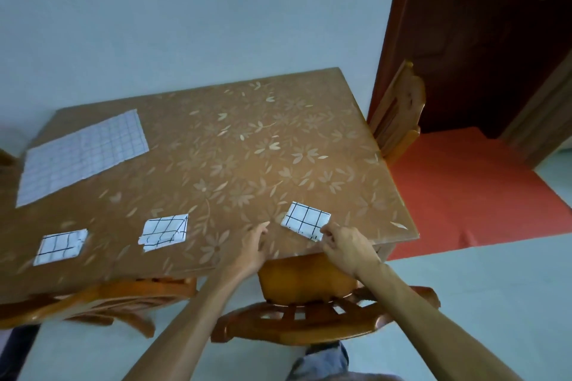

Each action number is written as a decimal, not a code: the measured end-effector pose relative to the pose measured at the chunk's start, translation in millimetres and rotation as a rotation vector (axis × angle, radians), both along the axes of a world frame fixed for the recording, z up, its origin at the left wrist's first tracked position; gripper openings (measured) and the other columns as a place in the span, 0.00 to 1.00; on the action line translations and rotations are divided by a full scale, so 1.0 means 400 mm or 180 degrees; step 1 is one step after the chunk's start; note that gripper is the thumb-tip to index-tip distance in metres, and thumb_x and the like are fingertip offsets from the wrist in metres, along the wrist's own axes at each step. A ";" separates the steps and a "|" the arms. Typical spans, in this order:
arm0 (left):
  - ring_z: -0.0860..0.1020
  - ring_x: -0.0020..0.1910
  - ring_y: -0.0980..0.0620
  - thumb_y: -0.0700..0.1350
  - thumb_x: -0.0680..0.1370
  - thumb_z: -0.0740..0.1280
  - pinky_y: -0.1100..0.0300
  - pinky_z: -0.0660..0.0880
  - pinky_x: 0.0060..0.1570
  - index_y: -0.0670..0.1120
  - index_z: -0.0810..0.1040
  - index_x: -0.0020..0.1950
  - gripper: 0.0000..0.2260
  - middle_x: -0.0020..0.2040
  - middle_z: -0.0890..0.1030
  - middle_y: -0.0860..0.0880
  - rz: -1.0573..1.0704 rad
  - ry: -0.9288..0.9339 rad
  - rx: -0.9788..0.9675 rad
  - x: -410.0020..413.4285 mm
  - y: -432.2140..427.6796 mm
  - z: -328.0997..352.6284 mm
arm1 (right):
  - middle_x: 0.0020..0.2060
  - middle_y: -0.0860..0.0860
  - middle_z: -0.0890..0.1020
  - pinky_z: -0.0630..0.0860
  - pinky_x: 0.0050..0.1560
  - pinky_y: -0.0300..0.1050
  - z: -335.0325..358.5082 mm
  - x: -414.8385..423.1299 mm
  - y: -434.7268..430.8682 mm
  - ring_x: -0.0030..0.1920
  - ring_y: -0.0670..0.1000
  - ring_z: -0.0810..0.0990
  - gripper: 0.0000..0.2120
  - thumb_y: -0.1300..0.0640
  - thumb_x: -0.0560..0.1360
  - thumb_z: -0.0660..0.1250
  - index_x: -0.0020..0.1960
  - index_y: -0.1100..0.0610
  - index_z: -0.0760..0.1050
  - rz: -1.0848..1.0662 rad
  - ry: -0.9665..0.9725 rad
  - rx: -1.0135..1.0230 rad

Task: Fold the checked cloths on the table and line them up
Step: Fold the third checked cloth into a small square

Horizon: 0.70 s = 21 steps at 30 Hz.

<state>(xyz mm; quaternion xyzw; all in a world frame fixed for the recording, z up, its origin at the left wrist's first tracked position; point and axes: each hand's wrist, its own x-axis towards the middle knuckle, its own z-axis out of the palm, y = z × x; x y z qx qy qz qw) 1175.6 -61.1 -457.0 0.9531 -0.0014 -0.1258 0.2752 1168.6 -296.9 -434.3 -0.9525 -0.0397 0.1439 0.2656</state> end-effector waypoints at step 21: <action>0.77 0.60 0.47 0.45 0.78 0.65 0.56 0.73 0.55 0.49 0.77 0.65 0.16 0.60 0.79 0.48 0.0136 -0.0766 0.0234 -0.221 0.289 0.350 | 0.55 0.53 0.82 0.75 0.56 0.49 0.349 -0.186 0.377 0.58 0.56 0.78 0.22 0.57 0.76 0.63 0.69 0.57 0.68 0.0297 -0.0661 0.0125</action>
